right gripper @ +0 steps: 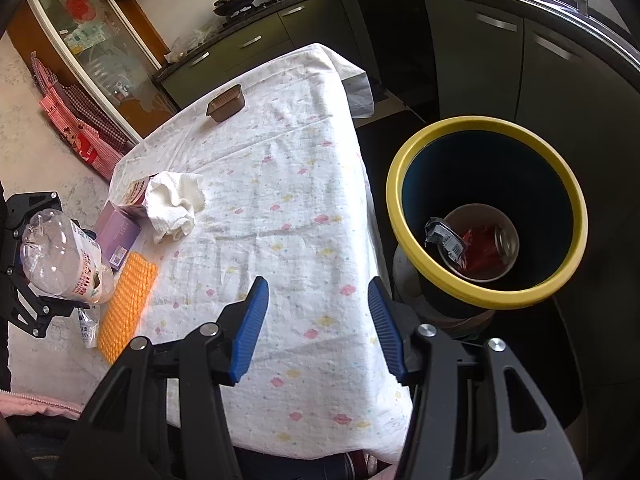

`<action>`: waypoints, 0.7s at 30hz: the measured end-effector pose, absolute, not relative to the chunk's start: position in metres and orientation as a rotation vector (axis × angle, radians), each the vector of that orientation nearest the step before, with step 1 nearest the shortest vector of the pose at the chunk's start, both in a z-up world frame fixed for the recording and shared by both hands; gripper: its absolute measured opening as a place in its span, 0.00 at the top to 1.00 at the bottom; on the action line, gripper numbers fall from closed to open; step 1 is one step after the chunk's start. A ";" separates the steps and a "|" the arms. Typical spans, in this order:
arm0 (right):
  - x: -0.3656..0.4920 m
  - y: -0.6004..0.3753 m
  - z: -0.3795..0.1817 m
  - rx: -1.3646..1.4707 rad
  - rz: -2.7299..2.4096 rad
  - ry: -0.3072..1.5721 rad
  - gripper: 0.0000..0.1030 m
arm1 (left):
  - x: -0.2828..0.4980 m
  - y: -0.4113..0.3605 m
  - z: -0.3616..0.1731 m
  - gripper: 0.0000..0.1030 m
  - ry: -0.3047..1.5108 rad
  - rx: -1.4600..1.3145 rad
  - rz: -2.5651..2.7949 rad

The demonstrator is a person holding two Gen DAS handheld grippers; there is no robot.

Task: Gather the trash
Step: 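Lift the bottle over the bin and open the left tool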

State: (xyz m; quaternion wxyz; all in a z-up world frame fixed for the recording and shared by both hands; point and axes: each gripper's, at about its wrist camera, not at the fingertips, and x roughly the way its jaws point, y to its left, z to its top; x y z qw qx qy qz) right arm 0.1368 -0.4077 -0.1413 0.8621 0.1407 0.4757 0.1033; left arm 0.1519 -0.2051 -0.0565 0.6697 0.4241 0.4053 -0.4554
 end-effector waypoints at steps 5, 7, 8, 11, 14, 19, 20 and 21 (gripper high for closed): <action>0.136 -0.405 -0.140 0.290 0.226 0.996 0.52 | 0.153 -0.200 -0.045 0.37 0.891 0.937 -1.008; 0.135 -0.404 -0.139 0.287 0.229 0.994 0.52 | 0.153 -0.198 -0.040 0.37 0.879 0.928 -1.000; 0.135 -0.403 -0.138 0.285 0.231 0.992 0.52 | 0.154 -0.198 -0.038 0.37 0.875 0.926 -0.996; 0.133 -0.402 -0.136 0.283 0.233 0.990 0.52 | 0.155 -0.196 -0.033 0.37 0.860 0.920 -0.987; 0.132 -0.402 -0.136 0.281 0.233 0.990 0.52 | 0.155 -0.194 -0.026 0.37 0.845 0.908 -0.977; 0.130 -0.404 -0.133 0.281 0.225 0.981 0.52 | 0.159 -0.194 -0.012 0.37 0.813 0.871 -0.966; 0.128 -0.405 -0.132 0.281 0.222 0.979 0.52 | 0.159 -0.195 -0.009 0.37 0.809 0.867 -0.968; 0.127 -0.407 -0.132 0.284 0.218 0.976 0.52 | 0.160 -0.197 -0.007 0.37 0.804 0.864 -0.971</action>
